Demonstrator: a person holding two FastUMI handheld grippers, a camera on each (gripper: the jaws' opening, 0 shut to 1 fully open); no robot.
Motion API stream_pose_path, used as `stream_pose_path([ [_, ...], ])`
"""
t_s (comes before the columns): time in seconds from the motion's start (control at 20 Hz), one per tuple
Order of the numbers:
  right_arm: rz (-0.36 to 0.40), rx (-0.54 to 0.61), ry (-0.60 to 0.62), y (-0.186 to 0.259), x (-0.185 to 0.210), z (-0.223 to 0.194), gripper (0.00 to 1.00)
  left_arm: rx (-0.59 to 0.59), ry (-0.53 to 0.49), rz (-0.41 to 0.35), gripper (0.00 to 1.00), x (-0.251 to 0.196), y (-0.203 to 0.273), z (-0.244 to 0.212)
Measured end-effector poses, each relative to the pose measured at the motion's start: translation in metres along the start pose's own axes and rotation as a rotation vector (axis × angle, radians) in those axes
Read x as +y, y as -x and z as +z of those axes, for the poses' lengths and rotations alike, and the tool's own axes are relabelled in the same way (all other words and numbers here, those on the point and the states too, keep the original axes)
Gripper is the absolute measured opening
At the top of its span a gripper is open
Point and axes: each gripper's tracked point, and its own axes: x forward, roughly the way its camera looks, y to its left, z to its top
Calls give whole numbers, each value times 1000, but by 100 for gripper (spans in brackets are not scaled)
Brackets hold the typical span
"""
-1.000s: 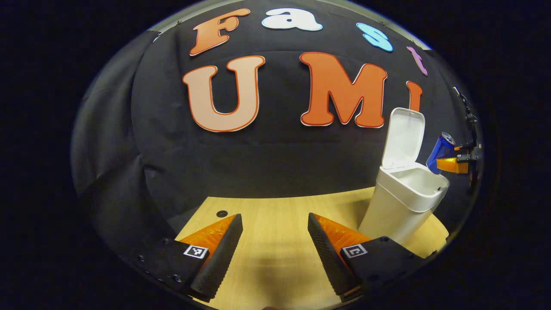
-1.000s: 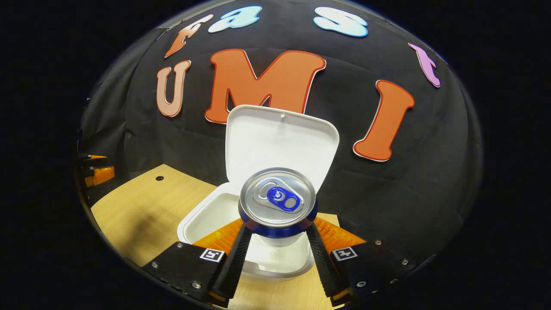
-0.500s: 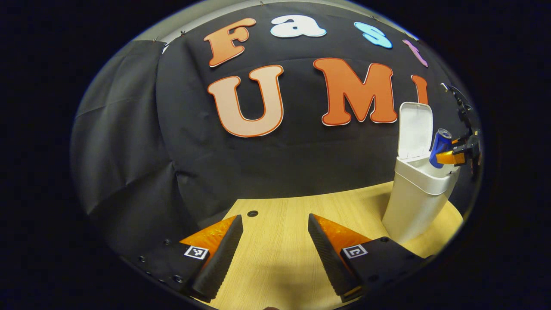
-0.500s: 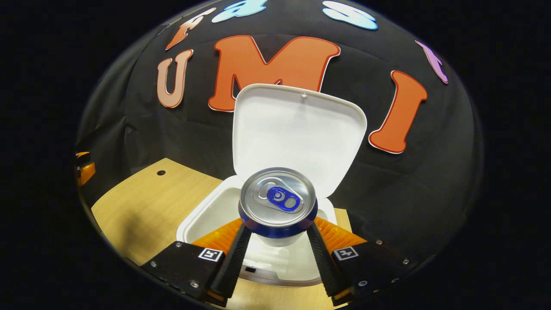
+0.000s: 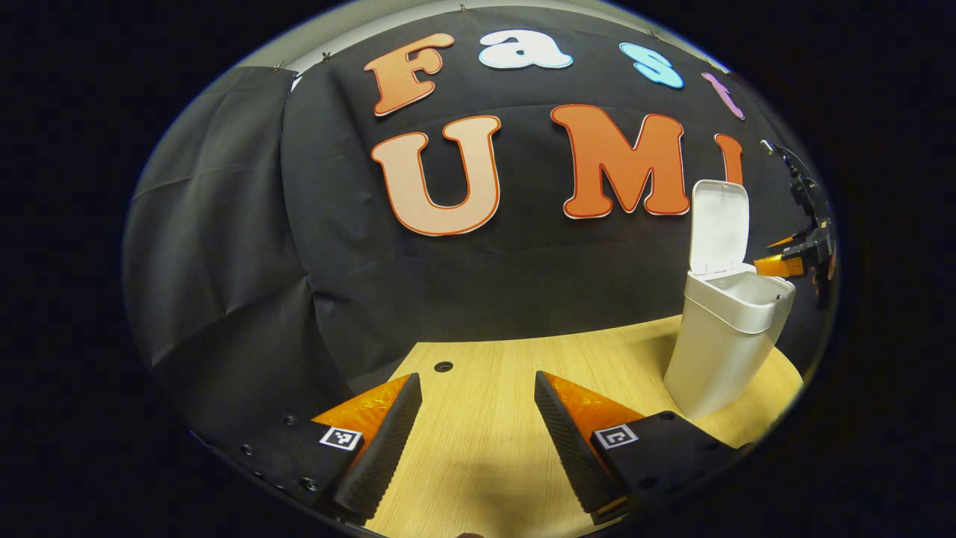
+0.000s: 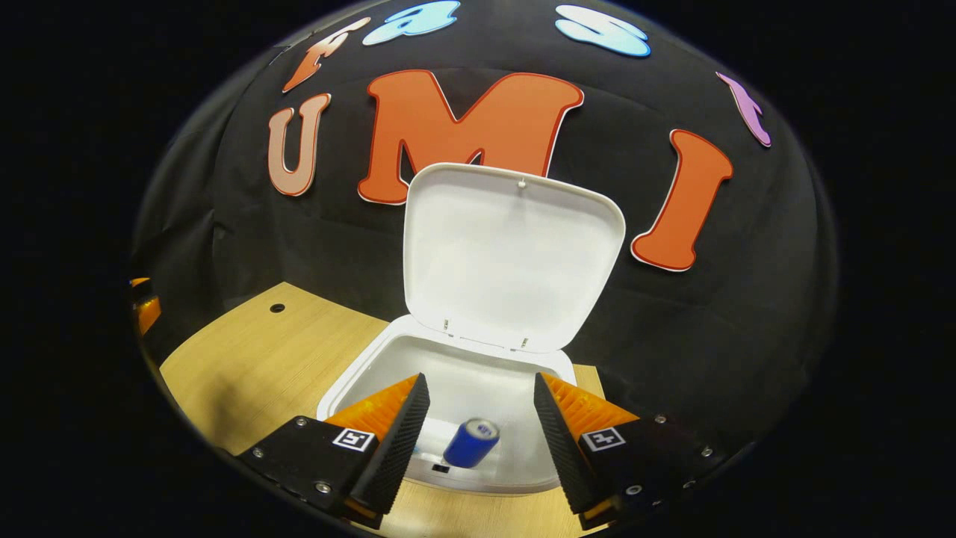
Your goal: Press the lid of the desktop garbage bin to open it, pick up the crumpled paper on the desktop and throw it into the bin, then pick up the pop can on the desktop and drop it into the bin, and finally close the garbage bin lid.
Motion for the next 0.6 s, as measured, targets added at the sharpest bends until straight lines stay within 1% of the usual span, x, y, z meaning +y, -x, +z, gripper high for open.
stream_pose_path([
  [0.35, -25, -51, 16, 16, -9, 39, 86, 11, 11, -15, 97, -1, 3, -10],
  [0.6, -47, -106, 44, 21, -16, 79, 86, 10, 11, -15, 97, 3, 5, -15],
])
